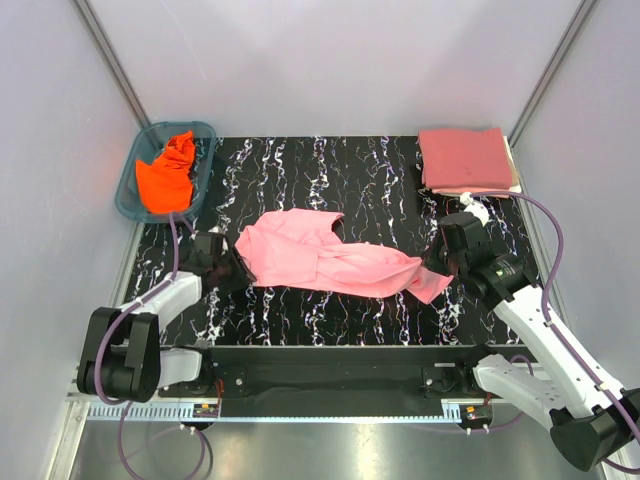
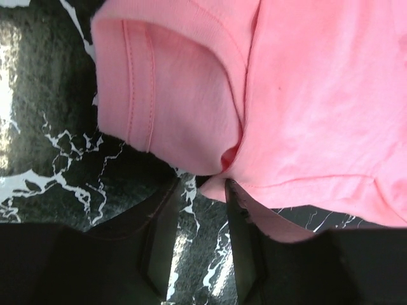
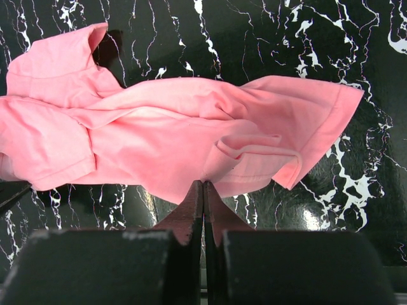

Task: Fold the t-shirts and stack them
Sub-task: Flatten the tshirt out

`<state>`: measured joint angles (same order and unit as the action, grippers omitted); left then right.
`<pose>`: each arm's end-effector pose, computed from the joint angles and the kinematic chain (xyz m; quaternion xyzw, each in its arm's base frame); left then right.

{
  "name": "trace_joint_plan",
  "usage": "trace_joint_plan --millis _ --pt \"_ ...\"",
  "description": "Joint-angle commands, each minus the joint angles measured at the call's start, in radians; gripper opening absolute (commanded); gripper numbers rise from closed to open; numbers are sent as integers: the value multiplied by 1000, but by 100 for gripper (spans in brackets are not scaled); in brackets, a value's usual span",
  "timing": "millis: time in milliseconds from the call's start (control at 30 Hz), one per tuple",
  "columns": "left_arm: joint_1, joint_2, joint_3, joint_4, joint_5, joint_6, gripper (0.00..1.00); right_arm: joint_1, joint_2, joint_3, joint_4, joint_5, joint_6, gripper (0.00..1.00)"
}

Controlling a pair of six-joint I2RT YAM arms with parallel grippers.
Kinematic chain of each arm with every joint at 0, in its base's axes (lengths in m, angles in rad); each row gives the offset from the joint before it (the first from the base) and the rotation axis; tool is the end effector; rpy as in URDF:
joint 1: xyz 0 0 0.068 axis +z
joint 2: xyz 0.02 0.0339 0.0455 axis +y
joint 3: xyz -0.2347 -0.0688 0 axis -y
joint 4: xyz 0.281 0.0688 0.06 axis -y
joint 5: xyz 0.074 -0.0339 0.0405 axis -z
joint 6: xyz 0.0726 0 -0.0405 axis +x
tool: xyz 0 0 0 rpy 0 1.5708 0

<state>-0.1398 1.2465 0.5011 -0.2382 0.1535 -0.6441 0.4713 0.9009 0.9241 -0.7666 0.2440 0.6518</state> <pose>0.2689 -0.0491 0.0681 -0.2166 0.9297 -0.1781 0.2386 0.2397 0.1025 0.2662 0.1306 0.9007 0.1182 0.3971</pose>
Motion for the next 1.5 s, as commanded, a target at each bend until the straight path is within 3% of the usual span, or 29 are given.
trace_joint_plan --millis 0,633,800,833,1000,1100,1167,1300,1333,1467 --pt "-1 34 -6 65 -12 -3 40 6 -11 12 35 3 -12 0" --pt "-44 70 -9 74 11 0 27 6 3 -8 50 0 -6 0" --pt "-52 74 -4 62 9 -11 10 4 4 -11 53 0 -6 0" --pt "-50 74 -3 57 9 -14 2 6 6 -11 53 0 -4 0" --pt "-52 -33 77 -66 37 -22 0 6 9 11 40 9 -1 0" --pt "-52 -149 241 -206 20 -3 0 4 33 114 15 52 8 0" --pt "-50 -203 429 -298 5 15 0 4 68 226 7 89 -1 0" --pt "-52 -206 823 -447 -45 66 0 4 145 473 -23 141 -29 0" --pt "-50 -197 984 -472 -67 69 0 4 161 523 -28 155 -41 0" --pt "-52 -203 1305 -536 -104 40 0 4 168 752 -85 218 -58 0"
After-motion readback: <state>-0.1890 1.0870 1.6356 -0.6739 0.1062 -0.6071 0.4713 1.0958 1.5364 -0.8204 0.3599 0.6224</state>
